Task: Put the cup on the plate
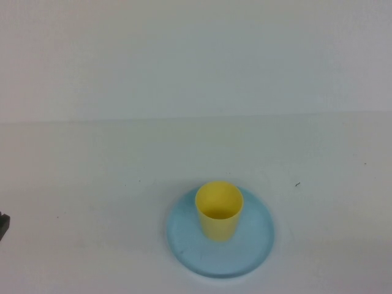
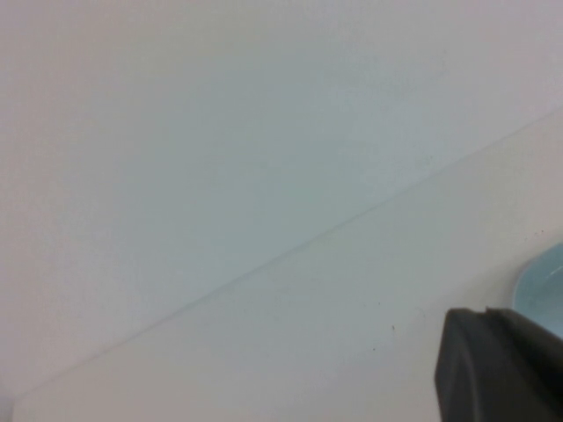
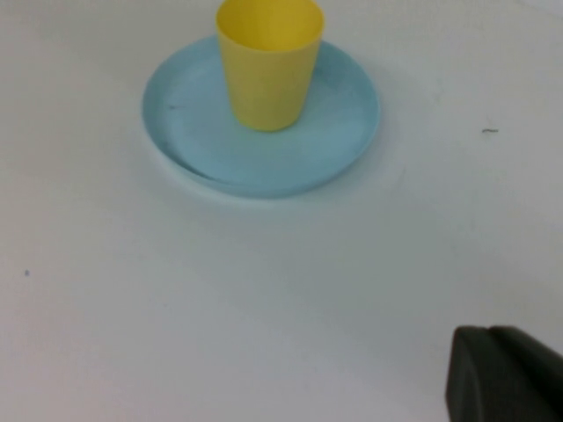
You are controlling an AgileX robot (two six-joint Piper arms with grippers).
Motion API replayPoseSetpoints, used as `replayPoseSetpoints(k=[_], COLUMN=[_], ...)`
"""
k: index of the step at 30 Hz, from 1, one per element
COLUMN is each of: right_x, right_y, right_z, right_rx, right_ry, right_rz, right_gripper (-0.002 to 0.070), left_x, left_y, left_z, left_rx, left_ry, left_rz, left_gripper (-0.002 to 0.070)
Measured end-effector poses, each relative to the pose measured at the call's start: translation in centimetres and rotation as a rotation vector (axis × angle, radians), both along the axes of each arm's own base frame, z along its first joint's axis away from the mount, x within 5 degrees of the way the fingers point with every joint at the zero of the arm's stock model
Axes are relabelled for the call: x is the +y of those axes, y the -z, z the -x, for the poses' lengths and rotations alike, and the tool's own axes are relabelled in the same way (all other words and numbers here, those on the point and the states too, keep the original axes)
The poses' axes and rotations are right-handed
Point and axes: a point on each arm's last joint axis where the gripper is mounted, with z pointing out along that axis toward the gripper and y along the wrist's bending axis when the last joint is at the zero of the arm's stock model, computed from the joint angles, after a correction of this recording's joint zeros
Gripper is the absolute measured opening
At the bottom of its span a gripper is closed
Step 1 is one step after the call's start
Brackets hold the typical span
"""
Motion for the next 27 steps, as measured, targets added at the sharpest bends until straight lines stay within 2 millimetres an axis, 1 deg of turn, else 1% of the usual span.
replayPoseSetpoints(k=[4,10,14,17,22,27], right_x=[-0.6,-2.1,-2.8,-3.1,-3.6,-3.8], right_y=[0.6,0.0,-0.1,0.9,3.4,4.8], right_z=[0.2,1.1,1.5,1.5,1.5,1.1], right_rx=[-0.002,-0.104,-0.151,-0.161,-0.167,-0.219], right_ry=[0.073,0.230,0.351,0.434,0.536,0.599], right_rz=[-0.006,-0.064,-0.078,-0.073,-0.065,-0.076], right_gripper=[0.0001,0.0001,0.0001,0.0001,0.0001,0.0001], left_x=[0.0,0.0,0.0,0.0,0.0,0.0], left_y=[0.0,0.0,0.0,0.0,0.0,0.0], left_z=[0.0,0.0,0.0,0.0,0.0,0.0], left_rx=[0.001,0.002,0.012,0.012,0.012,0.012], left_ry=[0.000,0.000,-0.006,-0.005,-0.005,-0.005], left_rz=[-0.001,0.001,0.045,0.043,0.043,0.043], left_gripper=[0.0001,0.0001,0.0001,0.0001,0.0001,0.0001])
